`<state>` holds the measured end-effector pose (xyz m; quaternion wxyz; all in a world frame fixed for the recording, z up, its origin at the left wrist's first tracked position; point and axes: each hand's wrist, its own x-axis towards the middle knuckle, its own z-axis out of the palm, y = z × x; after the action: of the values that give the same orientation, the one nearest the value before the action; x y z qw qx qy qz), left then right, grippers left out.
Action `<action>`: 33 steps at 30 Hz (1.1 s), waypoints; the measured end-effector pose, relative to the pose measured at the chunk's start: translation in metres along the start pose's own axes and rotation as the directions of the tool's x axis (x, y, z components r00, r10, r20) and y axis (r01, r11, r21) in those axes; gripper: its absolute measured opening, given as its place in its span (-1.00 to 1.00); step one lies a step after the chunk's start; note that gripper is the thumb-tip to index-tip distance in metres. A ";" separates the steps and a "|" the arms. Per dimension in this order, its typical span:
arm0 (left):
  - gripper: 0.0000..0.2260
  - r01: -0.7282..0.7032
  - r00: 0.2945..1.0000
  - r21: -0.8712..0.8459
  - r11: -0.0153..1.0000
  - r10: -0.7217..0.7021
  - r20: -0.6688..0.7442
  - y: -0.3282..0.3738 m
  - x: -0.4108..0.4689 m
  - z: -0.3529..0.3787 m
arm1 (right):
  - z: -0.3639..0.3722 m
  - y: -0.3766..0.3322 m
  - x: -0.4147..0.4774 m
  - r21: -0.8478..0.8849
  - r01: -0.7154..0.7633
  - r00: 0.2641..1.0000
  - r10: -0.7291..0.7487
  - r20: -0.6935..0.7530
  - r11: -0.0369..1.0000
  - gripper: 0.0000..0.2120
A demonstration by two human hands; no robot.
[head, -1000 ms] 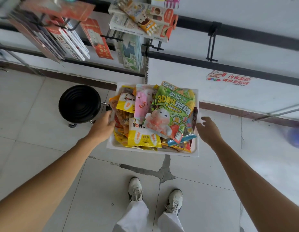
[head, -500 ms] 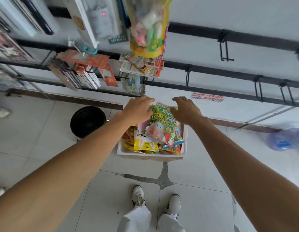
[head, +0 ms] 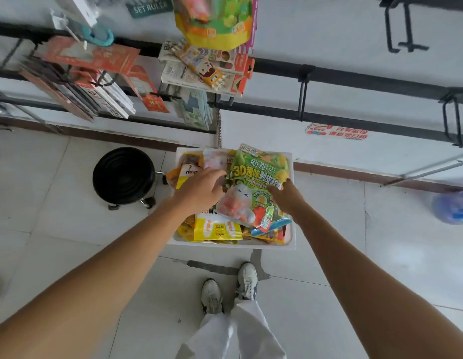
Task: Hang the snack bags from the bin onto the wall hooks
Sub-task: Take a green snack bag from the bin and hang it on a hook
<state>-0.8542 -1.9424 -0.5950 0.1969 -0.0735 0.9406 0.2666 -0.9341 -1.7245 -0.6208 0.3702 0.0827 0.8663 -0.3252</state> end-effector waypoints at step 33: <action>-0.47 0.072 0.988 -0.611 0.789 -0.140 -0.063 0.047 -0.048 -0.038 | -0.059 -0.008 -0.090 0.624 0.285 0.949 -0.306 -0.078 0.728 -0.64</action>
<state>-0.8344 -1.9214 -0.5240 0.1278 -0.1993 0.8090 0.5380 -0.9074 -1.6850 -0.5236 0.2779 0.0574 0.7042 -0.6508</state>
